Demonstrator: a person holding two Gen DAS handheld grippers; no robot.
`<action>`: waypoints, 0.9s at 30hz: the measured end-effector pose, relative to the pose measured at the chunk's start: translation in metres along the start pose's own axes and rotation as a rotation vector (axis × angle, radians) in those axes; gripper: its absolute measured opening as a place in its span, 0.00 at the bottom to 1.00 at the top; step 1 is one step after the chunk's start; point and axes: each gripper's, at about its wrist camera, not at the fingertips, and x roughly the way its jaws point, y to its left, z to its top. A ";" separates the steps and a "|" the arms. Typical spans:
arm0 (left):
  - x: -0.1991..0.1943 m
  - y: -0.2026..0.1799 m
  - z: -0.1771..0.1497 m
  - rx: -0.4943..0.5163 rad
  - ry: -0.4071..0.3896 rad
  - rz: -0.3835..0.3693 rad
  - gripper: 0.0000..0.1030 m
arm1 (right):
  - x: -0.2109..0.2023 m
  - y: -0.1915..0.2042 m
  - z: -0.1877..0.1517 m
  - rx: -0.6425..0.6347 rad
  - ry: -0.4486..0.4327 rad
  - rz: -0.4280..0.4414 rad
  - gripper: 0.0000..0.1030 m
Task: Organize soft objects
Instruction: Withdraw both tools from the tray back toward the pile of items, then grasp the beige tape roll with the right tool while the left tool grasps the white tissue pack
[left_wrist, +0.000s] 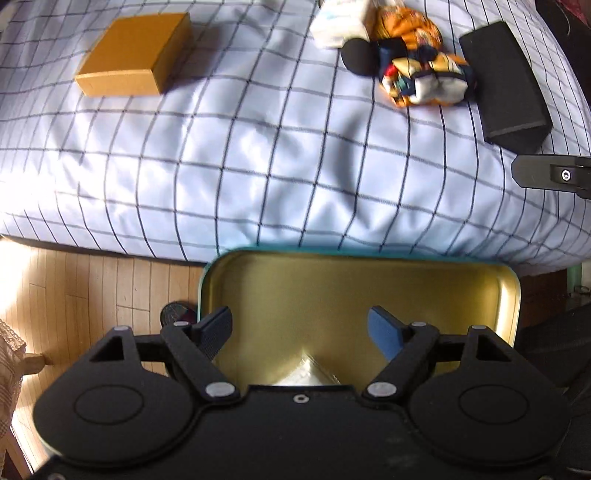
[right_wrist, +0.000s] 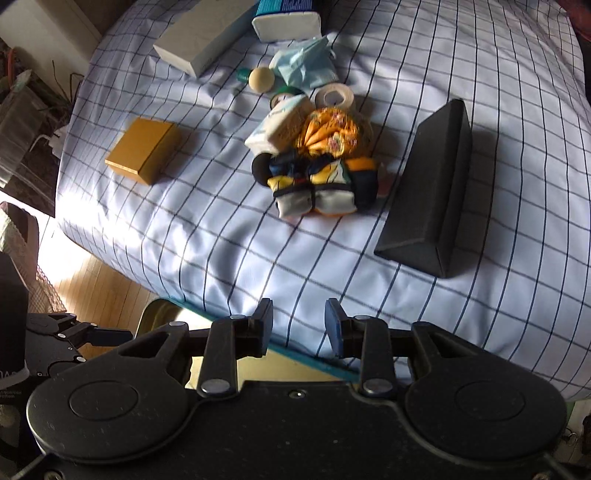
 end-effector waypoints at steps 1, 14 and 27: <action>-0.005 0.002 0.008 -0.010 -0.016 0.003 0.77 | 0.000 -0.001 0.009 0.006 -0.011 0.000 0.34; -0.032 0.028 0.103 -0.130 -0.178 0.107 0.78 | 0.025 -0.013 0.112 0.152 -0.143 -0.069 0.34; -0.021 0.025 0.114 -0.160 -0.151 0.047 0.79 | 0.097 -0.030 0.159 0.237 -0.147 -0.052 0.34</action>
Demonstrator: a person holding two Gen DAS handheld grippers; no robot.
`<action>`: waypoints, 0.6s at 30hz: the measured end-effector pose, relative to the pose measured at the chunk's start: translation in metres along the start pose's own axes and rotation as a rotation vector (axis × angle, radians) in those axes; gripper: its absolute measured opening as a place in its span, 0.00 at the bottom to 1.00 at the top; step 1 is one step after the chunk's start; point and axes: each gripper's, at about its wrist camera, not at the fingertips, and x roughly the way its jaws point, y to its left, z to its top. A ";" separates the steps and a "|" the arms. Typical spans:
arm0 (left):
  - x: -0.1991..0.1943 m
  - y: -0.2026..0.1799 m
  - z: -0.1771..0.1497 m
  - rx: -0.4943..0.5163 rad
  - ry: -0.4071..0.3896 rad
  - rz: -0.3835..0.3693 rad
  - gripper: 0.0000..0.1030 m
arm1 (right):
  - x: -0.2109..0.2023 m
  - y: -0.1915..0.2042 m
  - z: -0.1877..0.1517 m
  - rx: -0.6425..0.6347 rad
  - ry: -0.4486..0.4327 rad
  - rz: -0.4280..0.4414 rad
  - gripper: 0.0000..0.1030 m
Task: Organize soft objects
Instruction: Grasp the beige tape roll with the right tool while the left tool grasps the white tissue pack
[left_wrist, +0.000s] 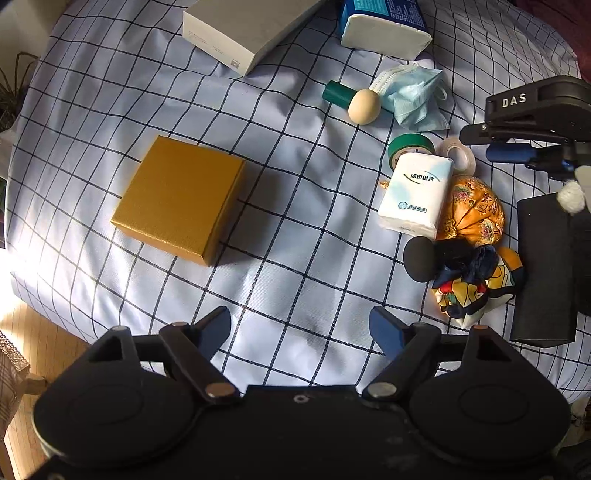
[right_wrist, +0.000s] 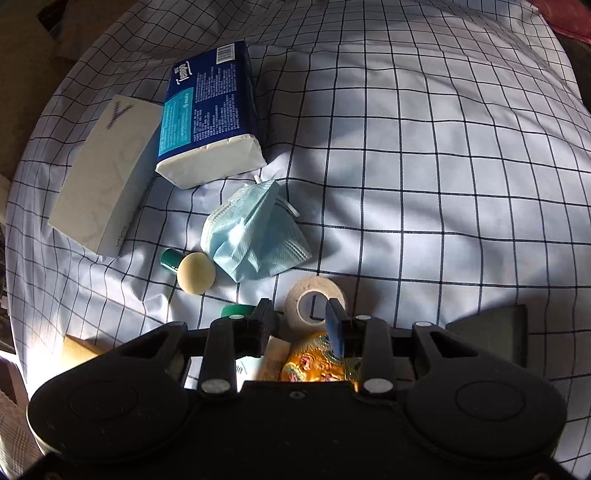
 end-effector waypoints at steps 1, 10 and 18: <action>0.001 -0.001 0.000 0.001 0.004 -0.003 0.79 | 0.004 -0.001 0.001 0.006 0.001 -0.002 0.34; 0.012 -0.003 0.004 -0.007 0.034 -0.015 0.79 | 0.029 -0.008 0.002 0.033 -0.009 -0.082 0.45; 0.015 -0.005 0.005 -0.005 0.030 -0.019 0.79 | 0.035 0.008 -0.002 -0.012 -0.013 -0.094 0.52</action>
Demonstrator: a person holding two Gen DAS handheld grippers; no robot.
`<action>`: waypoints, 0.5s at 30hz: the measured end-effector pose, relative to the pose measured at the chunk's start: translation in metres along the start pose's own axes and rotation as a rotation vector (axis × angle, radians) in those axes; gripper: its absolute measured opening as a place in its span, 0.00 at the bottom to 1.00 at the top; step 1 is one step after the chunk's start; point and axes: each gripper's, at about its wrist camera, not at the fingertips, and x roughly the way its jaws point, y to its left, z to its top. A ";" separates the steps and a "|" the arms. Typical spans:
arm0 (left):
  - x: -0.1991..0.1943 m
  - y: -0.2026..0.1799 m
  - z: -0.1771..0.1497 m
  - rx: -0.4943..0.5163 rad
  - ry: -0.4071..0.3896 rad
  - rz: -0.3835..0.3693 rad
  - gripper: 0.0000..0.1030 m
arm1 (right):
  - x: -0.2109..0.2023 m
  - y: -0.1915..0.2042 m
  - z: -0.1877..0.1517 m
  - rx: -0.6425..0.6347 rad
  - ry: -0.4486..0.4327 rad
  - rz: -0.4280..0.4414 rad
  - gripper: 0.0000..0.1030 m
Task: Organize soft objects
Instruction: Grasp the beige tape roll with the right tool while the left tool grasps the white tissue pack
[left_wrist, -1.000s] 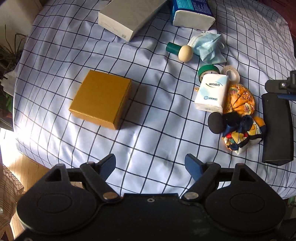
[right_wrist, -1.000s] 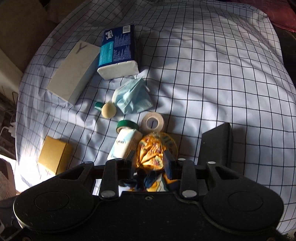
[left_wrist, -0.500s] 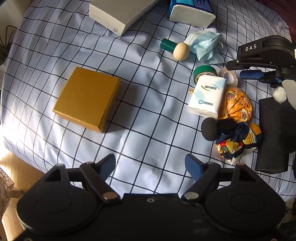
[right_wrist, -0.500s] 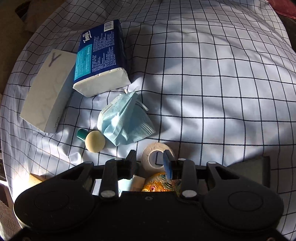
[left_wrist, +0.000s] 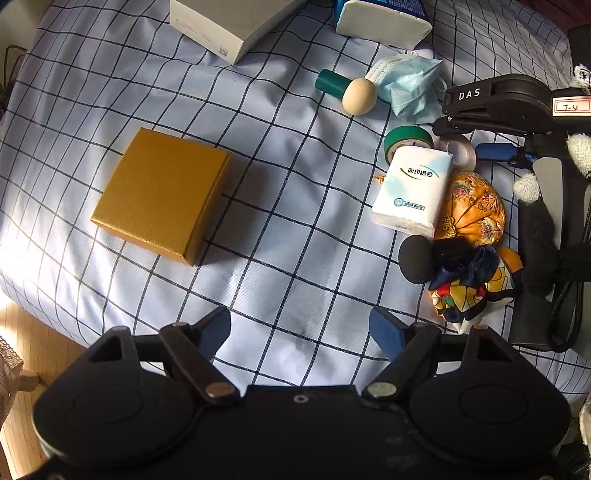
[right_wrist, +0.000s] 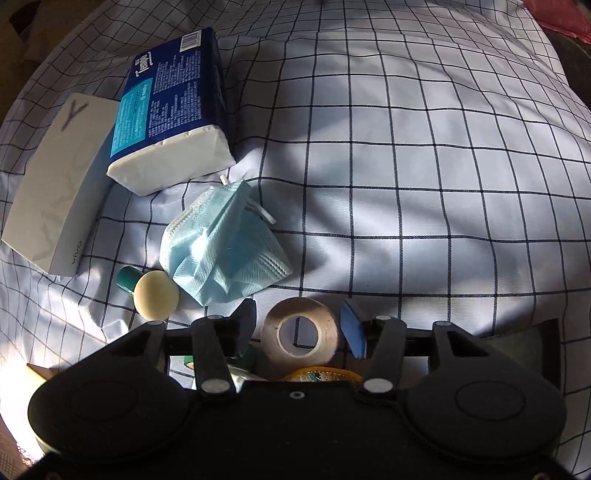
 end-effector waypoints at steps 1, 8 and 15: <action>0.001 0.000 0.000 0.000 -0.002 -0.002 0.79 | 0.001 0.004 -0.001 -0.022 -0.001 -0.012 0.54; 0.003 0.005 0.000 -0.022 -0.029 -0.050 0.79 | 0.007 0.003 -0.002 -0.054 0.036 -0.053 0.47; 0.002 0.002 -0.001 -0.013 -0.101 -0.073 0.81 | -0.028 -0.007 0.011 -0.021 -0.001 -0.002 0.46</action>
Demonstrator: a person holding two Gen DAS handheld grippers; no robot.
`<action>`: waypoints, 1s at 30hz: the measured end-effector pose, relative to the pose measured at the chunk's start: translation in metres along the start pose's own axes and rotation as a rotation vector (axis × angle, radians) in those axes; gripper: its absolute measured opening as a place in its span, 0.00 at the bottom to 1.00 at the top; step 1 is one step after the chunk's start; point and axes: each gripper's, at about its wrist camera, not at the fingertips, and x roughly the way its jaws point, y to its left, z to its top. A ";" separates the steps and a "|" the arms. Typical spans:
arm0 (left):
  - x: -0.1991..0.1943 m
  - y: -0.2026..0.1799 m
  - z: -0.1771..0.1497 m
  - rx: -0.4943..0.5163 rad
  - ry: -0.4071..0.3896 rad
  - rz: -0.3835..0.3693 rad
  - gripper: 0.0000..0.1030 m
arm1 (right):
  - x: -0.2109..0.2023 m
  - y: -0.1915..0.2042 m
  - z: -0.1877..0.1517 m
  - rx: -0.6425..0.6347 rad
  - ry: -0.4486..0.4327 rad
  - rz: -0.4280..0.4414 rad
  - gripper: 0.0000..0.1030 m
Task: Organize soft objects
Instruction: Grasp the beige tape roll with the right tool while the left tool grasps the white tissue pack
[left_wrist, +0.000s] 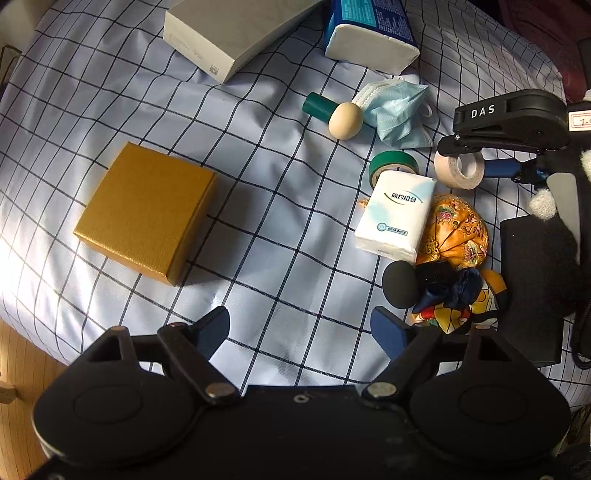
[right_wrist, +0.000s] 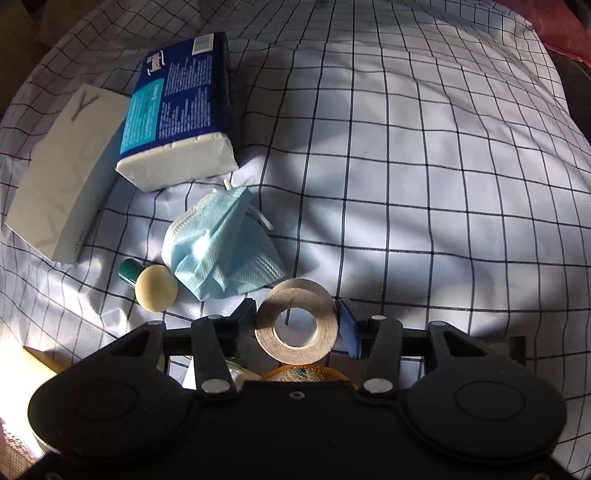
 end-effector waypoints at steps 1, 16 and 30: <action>0.000 -0.002 0.000 0.009 -0.013 0.003 0.82 | -0.005 -0.002 0.002 0.010 0.005 0.015 0.46; 0.030 -0.049 0.040 0.061 -0.099 -0.028 0.85 | -0.053 -0.020 0.011 0.006 -0.022 0.087 0.46; 0.076 -0.057 0.059 -0.007 -0.030 -0.193 0.56 | -0.066 -0.036 0.018 0.056 -0.046 0.139 0.46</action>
